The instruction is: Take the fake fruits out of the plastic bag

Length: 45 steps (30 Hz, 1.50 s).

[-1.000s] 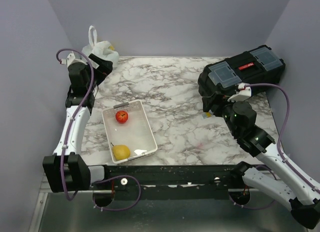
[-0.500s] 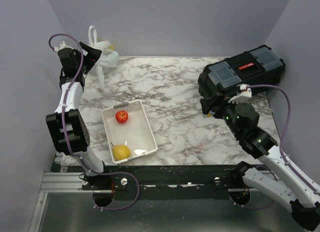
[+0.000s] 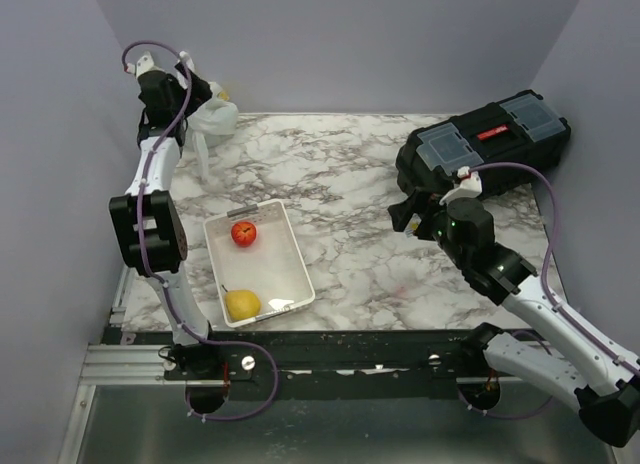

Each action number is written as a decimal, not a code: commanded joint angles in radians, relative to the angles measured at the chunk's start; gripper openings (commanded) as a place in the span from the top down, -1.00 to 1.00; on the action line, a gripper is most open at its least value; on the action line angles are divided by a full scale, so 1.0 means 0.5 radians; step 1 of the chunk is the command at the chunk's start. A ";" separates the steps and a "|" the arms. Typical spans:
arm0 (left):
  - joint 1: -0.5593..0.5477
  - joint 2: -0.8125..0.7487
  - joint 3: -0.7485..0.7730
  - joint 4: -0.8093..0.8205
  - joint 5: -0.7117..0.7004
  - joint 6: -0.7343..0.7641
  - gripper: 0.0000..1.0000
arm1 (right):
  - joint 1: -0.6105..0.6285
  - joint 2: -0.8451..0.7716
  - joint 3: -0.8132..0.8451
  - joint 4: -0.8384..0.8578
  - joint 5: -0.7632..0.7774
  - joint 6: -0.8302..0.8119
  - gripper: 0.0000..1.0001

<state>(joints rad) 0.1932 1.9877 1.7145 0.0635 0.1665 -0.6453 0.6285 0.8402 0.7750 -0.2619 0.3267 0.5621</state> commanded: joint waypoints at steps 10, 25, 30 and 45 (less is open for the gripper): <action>-0.315 0.342 0.400 -0.077 -0.968 0.226 -0.98 | 0.007 0.211 0.249 -0.177 -0.002 -0.072 -1.00; -0.311 0.470 0.556 -0.118 -0.505 0.230 0.85 | 0.007 0.365 0.303 -0.182 0.080 -0.092 -1.00; -0.313 0.403 0.515 -0.196 -0.147 0.145 1.00 | 0.007 0.305 0.280 -0.175 0.040 -0.052 -1.00; -0.380 0.138 0.339 -0.478 -0.476 0.110 -0.17 | 0.006 0.144 0.206 -0.210 -0.043 -0.007 -1.00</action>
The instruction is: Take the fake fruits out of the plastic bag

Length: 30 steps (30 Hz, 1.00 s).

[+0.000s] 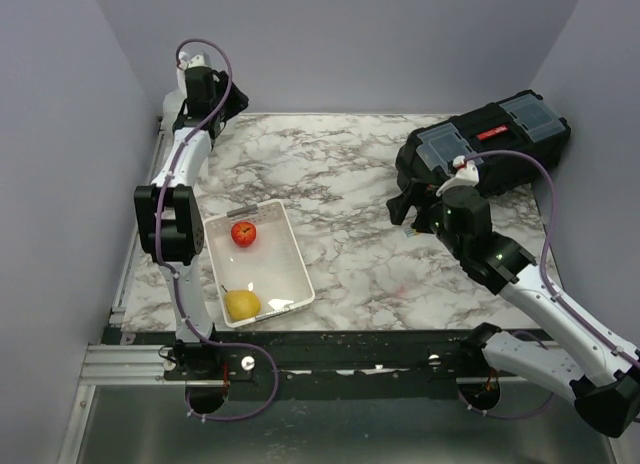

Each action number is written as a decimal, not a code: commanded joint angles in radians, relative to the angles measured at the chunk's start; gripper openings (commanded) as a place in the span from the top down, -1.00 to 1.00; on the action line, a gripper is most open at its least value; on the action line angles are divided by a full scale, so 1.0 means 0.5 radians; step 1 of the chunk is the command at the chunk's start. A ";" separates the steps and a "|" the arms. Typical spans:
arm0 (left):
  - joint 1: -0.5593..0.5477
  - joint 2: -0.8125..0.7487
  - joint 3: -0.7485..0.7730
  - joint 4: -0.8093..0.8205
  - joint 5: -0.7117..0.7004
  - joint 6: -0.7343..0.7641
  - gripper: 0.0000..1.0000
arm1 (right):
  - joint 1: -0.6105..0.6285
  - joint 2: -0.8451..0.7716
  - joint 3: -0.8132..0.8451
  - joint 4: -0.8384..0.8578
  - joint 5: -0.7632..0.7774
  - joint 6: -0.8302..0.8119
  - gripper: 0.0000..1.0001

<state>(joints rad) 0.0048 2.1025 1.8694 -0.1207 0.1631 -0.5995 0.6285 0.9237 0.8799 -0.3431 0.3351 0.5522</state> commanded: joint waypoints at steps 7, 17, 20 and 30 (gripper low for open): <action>-0.003 0.176 0.249 0.109 -1.174 0.080 -0.98 | 0.006 -0.125 0.008 -0.102 -0.026 -0.010 -1.00; 0.091 0.344 0.287 -0.056 -1.268 -0.382 -0.98 | 0.007 -0.109 0.076 -0.176 0.045 -0.018 -1.00; 0.104 0.390 0.296 -0.020 -1.113 -0.459 -0.97 | 0.006 -0.109 0.074 -0.173 0.044 -0.024 -1.00; 0.093 0.335 0.158 0.183 -0.782 -0.351 0.92 | 0.006 -0.086 0.154 -0.216 0.021 0.013 -1.00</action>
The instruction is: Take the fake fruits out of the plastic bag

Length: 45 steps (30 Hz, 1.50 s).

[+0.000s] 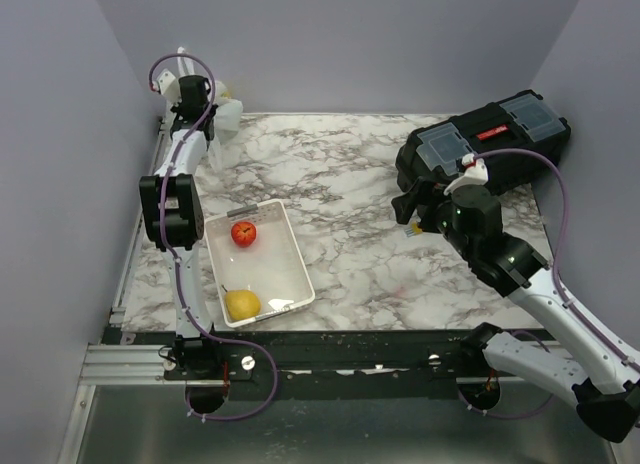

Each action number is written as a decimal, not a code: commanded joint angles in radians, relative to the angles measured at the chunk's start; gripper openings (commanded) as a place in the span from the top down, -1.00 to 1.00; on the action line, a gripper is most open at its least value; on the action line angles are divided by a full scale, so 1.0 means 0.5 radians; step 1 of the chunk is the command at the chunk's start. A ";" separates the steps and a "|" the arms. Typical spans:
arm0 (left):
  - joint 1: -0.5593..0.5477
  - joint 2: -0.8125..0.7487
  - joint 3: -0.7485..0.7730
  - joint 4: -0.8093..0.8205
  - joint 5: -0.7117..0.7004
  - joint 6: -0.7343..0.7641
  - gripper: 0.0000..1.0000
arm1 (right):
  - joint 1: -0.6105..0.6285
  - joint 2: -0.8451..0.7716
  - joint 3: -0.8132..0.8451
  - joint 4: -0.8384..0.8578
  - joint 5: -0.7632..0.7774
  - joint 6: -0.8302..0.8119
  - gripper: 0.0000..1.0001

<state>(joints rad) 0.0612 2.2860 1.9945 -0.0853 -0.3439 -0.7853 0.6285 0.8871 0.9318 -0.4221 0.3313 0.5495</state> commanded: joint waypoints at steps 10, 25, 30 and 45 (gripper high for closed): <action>-0.189 -0.388 -0.493 0.006 0.574 0.151 1.00 | 0.007 -0.020 -0.012 -0.066 0.045 0.018 -1.00; -0.693 -1.028 -1.148 -0.300 1.204 0.370 1.00 | 0.007 0.066 -0.175 -0.005 -0.112 0.030 -1.00; -0.912 -1.448 -1.724 -0.091 1.358 0.309 1.00 | 0.007 -0.003 -0.289 0.041 -0.081 0.020 -1.00; -1.552 -2.143 -2.359 0.025 1.524 0.132 0.99 | 0.009 0.097 -0.575 0.430 -0.323 -0.014 -1.00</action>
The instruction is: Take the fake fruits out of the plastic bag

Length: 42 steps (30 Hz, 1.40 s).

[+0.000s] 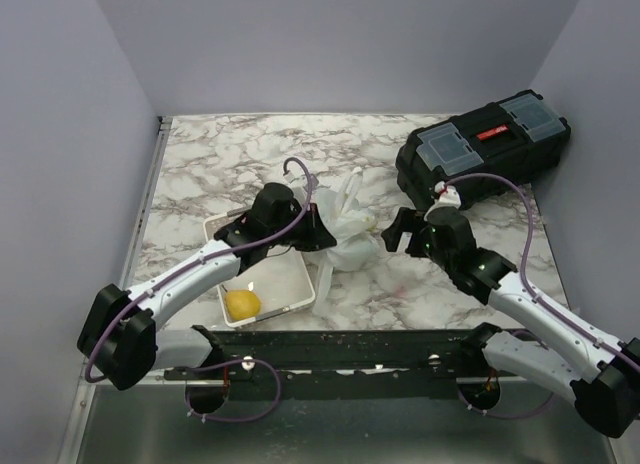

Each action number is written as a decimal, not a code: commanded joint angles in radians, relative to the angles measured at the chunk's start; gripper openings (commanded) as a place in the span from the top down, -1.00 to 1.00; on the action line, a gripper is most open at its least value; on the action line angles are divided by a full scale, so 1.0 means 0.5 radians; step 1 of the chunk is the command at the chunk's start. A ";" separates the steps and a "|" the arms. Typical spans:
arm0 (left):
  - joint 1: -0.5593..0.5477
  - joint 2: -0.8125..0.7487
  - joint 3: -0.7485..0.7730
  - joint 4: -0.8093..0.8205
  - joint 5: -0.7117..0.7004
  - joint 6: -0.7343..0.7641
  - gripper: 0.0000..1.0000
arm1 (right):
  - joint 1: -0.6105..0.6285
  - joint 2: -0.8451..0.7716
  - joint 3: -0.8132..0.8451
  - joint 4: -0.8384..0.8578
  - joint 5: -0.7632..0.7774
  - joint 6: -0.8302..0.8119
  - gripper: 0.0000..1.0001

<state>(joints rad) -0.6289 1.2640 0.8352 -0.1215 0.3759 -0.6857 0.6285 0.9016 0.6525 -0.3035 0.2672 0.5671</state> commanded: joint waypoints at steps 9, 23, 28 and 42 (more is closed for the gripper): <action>-0.153 -0.239 0.216 -0.242 0.128 0.202 -0.48 | 0.024 0.069 -0.113 0.443 -0.711 -0.010 -1.00; 0.316 -0.282 0.626 -0.672 -0.095 0.743 -0.65 | 0.502 0.328 0.296 0.242 -0.308 0.274 -1.00; 0.350 -0.215 0.513 -0.599 0.059 0.761 -0.65 | 0.859 0.642 0.588 -0.097 0.444 0.481 -0.99; 0.267 -0.037 0.452 -0.673 0.334 0.816 -0.60 | 1.051 0.896 0.605 -0.213 1.013 0.598 0.41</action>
<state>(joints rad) -0.4583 1.1851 1.0496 -0.4419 0.4225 -0.2951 1.1507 1.4422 1.0328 -0.4976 0.7170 0.9157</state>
